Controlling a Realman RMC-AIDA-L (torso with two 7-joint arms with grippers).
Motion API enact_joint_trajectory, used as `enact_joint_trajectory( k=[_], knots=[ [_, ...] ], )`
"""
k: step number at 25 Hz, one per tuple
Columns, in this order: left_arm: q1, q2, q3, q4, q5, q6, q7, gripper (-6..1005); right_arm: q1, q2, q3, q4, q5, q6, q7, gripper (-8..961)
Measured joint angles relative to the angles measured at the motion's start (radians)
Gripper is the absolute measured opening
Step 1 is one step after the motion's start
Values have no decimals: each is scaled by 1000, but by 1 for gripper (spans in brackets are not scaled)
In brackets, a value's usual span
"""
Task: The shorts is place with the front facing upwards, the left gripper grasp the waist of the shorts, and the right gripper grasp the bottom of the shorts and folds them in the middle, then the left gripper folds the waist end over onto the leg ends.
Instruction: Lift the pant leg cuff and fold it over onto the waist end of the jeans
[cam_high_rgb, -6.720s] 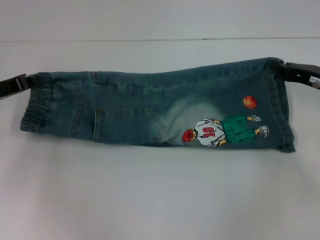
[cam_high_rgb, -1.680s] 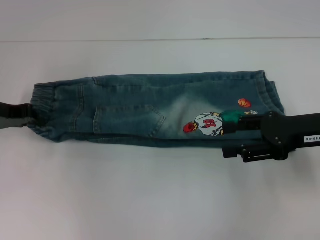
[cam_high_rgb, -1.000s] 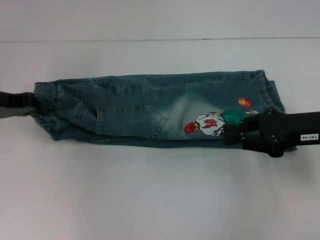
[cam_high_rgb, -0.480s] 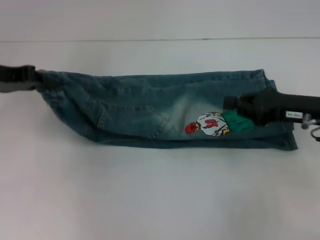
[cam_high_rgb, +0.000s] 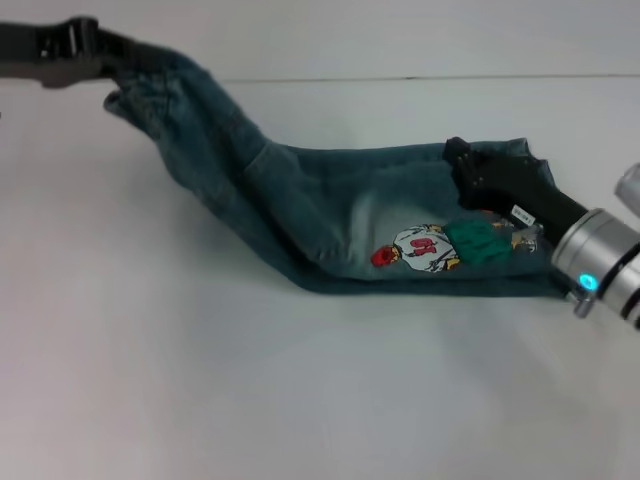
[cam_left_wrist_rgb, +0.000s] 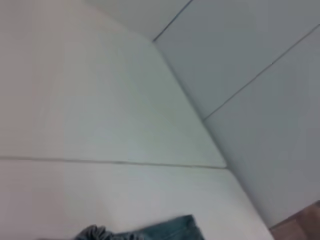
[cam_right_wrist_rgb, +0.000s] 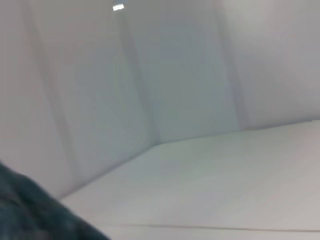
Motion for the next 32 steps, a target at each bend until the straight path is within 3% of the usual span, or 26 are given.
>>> enact_joint_trajectory(
  k=[8,15,23,32],
  knots=[
    [-40,0,66,-8,-60,-5,1,62,39,8,191,163,57,36,-289,26],
    [-56,-12,115,-9,-107,-6,1,61,126,11,204,235,43,131,-411,28],
    [-88,-25,155,-9,-118,-14,1,60,256,18,245,324,-159,314,-431,26],
    [-108,-36,181,-9,-128,-20,1,59,274,18,475,438,-499,429,-424,23]
  ],
)
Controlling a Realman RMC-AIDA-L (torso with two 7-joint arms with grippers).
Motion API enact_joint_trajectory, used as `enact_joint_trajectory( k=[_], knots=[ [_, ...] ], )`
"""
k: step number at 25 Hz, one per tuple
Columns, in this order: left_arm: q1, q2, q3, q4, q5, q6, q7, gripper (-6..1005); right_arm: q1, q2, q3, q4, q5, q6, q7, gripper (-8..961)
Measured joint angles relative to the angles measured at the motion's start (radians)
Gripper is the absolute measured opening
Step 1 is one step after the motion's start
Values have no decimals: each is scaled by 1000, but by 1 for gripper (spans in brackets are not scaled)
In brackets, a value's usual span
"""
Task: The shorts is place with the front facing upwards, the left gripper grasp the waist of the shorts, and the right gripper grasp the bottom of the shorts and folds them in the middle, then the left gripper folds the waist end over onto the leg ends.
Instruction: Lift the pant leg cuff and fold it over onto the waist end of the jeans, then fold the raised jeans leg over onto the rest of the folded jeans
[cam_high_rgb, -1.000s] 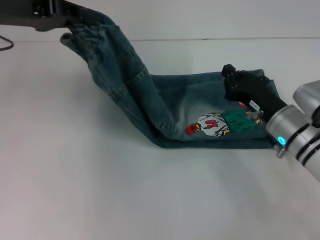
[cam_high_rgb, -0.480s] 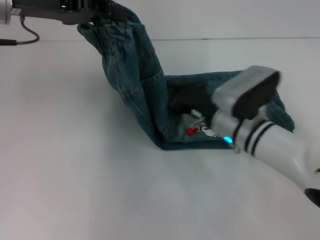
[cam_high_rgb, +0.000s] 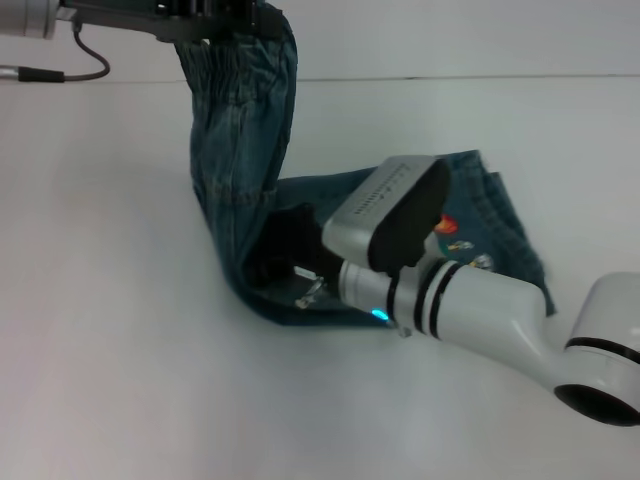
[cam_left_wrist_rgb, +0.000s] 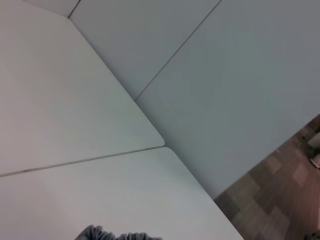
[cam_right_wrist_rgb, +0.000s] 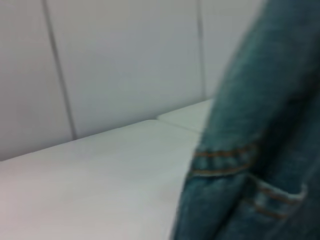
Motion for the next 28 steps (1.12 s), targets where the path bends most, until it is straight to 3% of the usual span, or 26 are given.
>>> enact_joint_trajectory(
  k=[5,14,18,19,23,28],
  knots=[
    [-2,-3,1,0,-1,1,0,58,3,0,69,33,-112,37,0,24],
    [13,-3,13,0,-3,9,4,57,-46,-8,84,-10,-129,41,23,24],
    [19,-5,22,-1,-3,15,13,56,-124,-11,122,-77,-126,-41,34,26],
    [20,-8,25,-3,-3,18,19,56,-171,-18,171,-112,-123,-87,38,26],
    [21,-20,32,-14,-3,23,41,56,-228,-23,275,-166,-123,-161,58,28],
    [14,-48,73,-33,-3,-3,90,55,-286,-30,425,-317,-122,-381,303,28]
  ],
)
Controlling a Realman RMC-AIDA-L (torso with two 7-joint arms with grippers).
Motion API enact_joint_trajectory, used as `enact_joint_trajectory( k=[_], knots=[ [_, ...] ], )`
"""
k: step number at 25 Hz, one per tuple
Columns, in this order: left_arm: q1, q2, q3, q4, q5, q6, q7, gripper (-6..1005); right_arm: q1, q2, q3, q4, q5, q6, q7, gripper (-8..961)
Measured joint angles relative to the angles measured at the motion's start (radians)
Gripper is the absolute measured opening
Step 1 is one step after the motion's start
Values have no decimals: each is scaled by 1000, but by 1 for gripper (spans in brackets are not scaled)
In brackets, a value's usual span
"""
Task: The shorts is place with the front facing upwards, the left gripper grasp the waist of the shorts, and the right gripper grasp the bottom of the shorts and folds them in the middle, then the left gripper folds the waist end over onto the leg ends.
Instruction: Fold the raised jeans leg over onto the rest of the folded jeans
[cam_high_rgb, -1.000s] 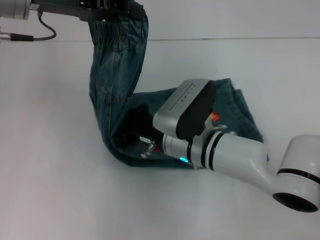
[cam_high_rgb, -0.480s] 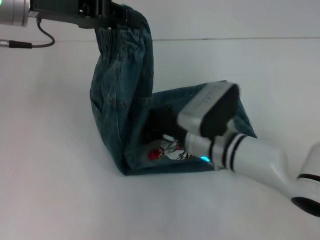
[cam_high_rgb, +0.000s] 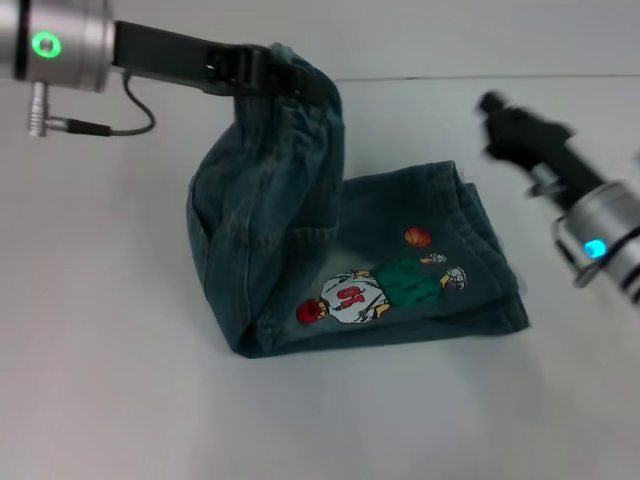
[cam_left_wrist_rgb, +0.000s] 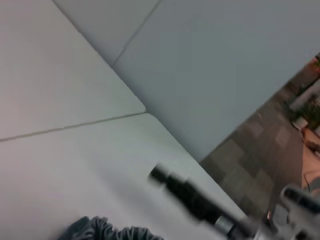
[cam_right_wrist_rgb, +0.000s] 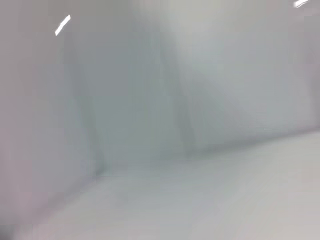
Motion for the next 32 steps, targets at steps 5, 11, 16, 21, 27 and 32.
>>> enact_joint_trajectory(
  k=[5,11,16,21,27,32],
  knots=[
    [-10,-49,95,-32,0,-118,65,56,-16,-3,109,-130,1,-173,227,28],
    [-33,-103,295,-83,7,-267,102,86,-16,-5,167,-216,0,-229,368,27],
    [-59,-142,381,-139,6,-377,106,111,-20,-6,162,-217,-3,-215,383,28],
    [-117,-150,427,-240,1,-434,101,136,-20,-4,160,-209,-7,-185,380,29],
    [-119,-152,480,-251,-55,-463,132,166,-21,-2,147,-200,-8,-167,376,27],
    [-103,-152,500,-250,-147,-472,218,474,-20,0,126,-194,-8,-159,373,29]
  ],
)
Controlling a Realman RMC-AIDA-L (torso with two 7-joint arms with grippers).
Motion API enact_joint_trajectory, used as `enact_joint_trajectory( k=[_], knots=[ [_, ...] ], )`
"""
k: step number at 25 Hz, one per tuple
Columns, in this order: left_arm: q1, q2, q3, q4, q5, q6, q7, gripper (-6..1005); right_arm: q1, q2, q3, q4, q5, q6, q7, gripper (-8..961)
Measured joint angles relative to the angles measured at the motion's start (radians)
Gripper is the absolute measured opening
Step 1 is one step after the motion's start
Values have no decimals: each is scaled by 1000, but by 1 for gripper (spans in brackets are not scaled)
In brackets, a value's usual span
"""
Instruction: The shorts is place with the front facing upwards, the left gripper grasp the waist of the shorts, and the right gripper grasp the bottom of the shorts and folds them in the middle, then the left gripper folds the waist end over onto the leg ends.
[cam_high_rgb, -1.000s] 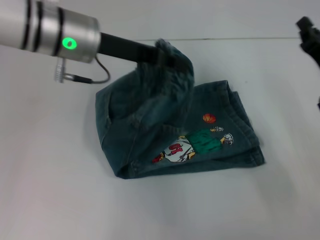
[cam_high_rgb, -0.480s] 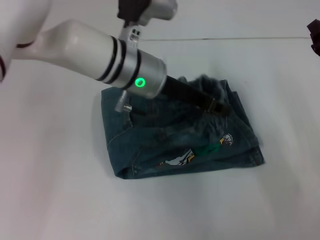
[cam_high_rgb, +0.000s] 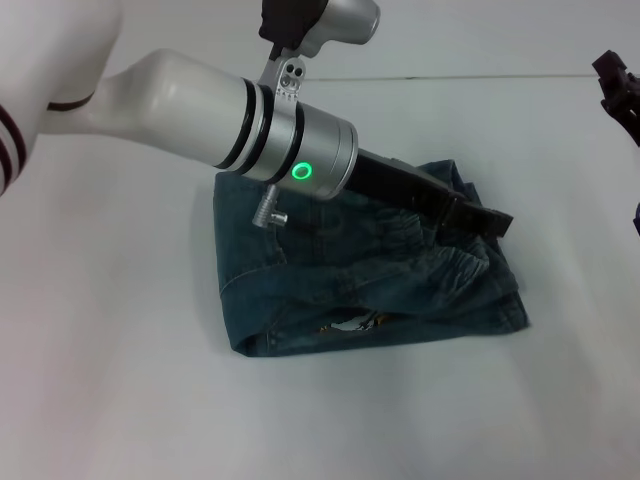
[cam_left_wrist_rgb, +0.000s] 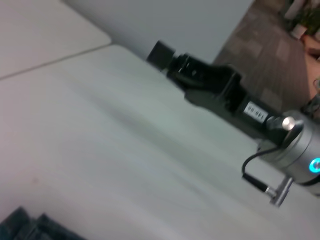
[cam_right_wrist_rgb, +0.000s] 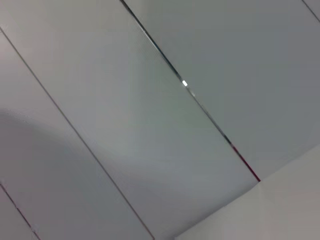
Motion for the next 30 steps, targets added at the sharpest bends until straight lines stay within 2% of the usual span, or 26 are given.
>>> enact_joint_trajectory(
  k=[5,8,10,13,19,22,24,27,30],
  knots=[
    [78,3,-3,34,-100,12,75,685,-1,-5,-66,-12,0,-22,23,66],
    [186,7,-21,93,-193,51,158,824,0,-13,-165,-61,0,-81,69,89],
    [255,7,-71,130,-220,98,202,860,0,-18,-260,-113,-1,-150,106,104],
    [342,6,-194,143,-242,187,271,913,-4,-19,-398,-201,-2,-245,190,126],
    [502,14,-423,142,-263,361,404,912,-30,-24,-703,-440,-2,-462,365,171],
    [558,29,-485,151,-235,438,445,911,-57,-40,-848,-583,-4,-594,468,194],
    [606,41,-546,187,-161,509,471,910,-75,-51,-911,-660,-12,-663,522,277],
    [635,38,-580,231,-96,548,488,910,-94,-66,-961,-751,-69,-729,601,401],
    [667,28,-596,293,-17,572,497,909,-104,-74,-984,-803,-163,-738,644,643]
  ],
)
